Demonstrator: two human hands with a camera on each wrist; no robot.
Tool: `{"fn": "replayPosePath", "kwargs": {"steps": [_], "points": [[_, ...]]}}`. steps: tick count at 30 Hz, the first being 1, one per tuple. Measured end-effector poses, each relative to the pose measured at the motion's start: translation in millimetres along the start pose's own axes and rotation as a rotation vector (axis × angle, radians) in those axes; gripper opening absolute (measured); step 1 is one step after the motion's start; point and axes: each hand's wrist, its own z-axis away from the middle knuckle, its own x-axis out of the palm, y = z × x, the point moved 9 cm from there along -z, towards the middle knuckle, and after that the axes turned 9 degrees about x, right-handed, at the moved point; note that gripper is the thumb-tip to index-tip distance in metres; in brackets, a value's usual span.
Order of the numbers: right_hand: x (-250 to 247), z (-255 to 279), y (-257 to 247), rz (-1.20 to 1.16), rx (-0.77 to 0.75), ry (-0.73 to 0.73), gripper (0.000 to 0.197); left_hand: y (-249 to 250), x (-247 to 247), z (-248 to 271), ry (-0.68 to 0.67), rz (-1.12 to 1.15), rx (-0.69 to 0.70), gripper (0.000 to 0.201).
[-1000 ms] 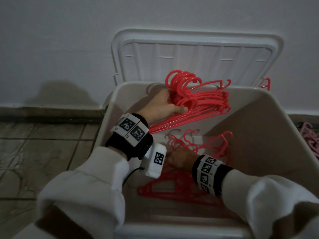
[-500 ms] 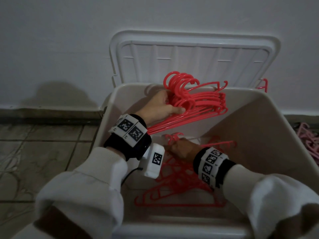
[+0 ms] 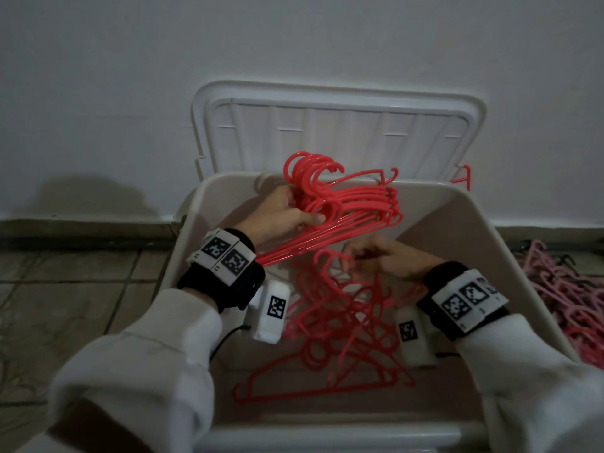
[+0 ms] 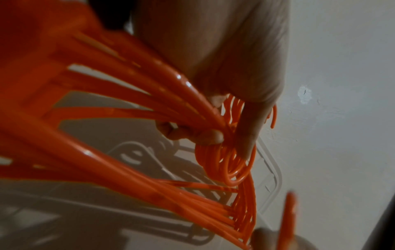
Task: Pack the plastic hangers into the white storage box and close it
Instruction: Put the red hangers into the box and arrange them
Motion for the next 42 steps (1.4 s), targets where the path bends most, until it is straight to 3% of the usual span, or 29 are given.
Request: {"fn": "replayPosePath", "kwargs": {"steps": [4,6,7,9,10,12,14,16,18,20,24,27,29,31,35,39,42], "points": [[-35.2,13.0,2.5,-0.505,-0.025,0.229,0.007,-1.4,0.1,-0.1,0.006,0.016,-0.004,0.044],[-41.2,18.6,1.8,-0.593,-0.049,0.274,0.006,-0.6,0.5,0.3,0.011,0.023,-0.001,0.042],[-43.7,20.7,2.1,-0.575,-0.048,0.300,0.015,-0.4,0.8,0.4,0.008,0.027,0.001,0.041],[-49.0,21.4,4.6,-0.461,-0.031,0.347,0.039,-0.6,1.0,0.7,0.000,0.018,0.000,0.040],[-50.5,19.9,7.4,-0.358,-0.006,0.371,0.042,-0.8,1.4,0.7,-0.005,0.011,0.001,0.039],[-47.5,11.2,22.2,-0.072,0.099,0.351,0.023,-0.9,1.7,0.1,-0.011,0.000,0.005,0.038],[-33.4,-0.7,52.9,0.226,0.279,0.221,0.008,-2.0,1.1,-0.8,-0.010,-0.007,0.004,0.040],[-16.6,-6.5,87.9,0.477,0.454,0.054,0.019,-1.4,0.9,-0.9,-0.008,-0.014,0.011,0.042],[-1.4,-4.9,103.7,0.494,0.537,-0.077,0.024,-1.0,1.6,-1.1,-0.012,-0.016,0.018,0.042],[4.2,-2.9,108.7,0.395,0.577,-0.095,0.019,0.1,2.6,-0.6,-0.019,-0.022,0.028,0.041],[18.4,-0.5,117.7,0.438,0.640,-0.134,0.010,0.1,2.9,-0.9,-0.014,-0.025,0.035,0.038],[9.7,-8.0,112.5,0.369,0.547,-0.029,0.018,1.4,2.7,-1.3,-0.012,-0.021,0.038,0.040],[-5.9,-12.0,89.0,0.423,0.410,0.099,0.023,2.8,3.0,-1.1,-0.024,-0.034,0.049,0.041],[-8.5,-14.5,67.9,0.509,0.318,0.134,0.026,3.4,3.6,-1.0,-0.038,-0.050,0.058,0.041],[13.7,-13.7,74.9,0.707,0.420,-0.059,0.028,1.6,2.6,-1.5,-0.029,-0.051,0.058,0.042],[1.9,-12.7,57.0,0.718,0.361,0.067,0.026,1.4,3.7,-2.0,-0.043,-0.061,0.063,0.041],[-4.7,-10.2,52.5,0.795,0.376,0.081,0.024,1.6,3.4,-1.7,-0.040,-0.064,0.065,0.040]]}}
